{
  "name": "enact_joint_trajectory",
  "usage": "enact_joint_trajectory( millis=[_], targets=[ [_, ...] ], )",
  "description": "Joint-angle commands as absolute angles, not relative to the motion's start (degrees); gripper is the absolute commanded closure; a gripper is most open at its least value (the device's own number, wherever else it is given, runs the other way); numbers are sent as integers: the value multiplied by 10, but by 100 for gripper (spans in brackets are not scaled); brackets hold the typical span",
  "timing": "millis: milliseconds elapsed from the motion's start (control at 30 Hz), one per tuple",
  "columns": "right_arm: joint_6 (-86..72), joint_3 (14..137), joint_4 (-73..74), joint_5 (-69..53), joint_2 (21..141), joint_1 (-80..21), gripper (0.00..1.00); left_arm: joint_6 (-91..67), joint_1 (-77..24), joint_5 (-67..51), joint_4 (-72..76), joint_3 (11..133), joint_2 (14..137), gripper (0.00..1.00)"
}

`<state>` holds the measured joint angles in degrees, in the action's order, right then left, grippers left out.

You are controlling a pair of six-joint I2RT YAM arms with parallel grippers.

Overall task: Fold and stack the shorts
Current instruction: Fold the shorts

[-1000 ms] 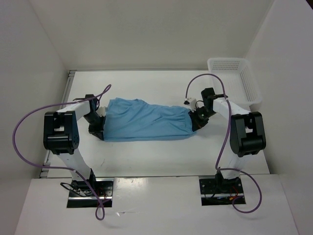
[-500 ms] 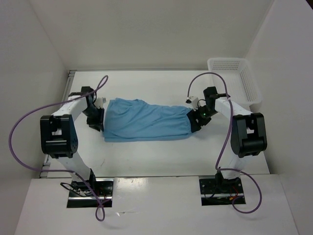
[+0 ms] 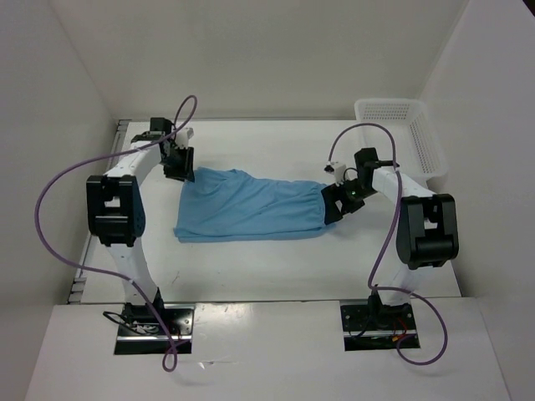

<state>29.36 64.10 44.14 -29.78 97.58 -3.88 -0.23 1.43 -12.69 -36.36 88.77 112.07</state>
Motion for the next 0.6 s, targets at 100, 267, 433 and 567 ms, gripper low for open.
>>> enact_joint_trajectory(
  millis=[100, 267, 433, 567],
  targets=[
    [223, 617, 363, -289, 964, -34, 14, 0, -27, -108, -281, 957, 1193, 51],
    [229, 599, 342, -255, 969, -74, 28, 0, -39, -103, -262, 989, 1224, 51],
    [217, 593, 328, -250, 976, -85, 39, 0, -39, -68, -248, 983, 1238, 49],
    [212, 588, 315, -243, 992, -85, 63, 0, -39, -54, -241, 978, 1244, 49]
  ],
)
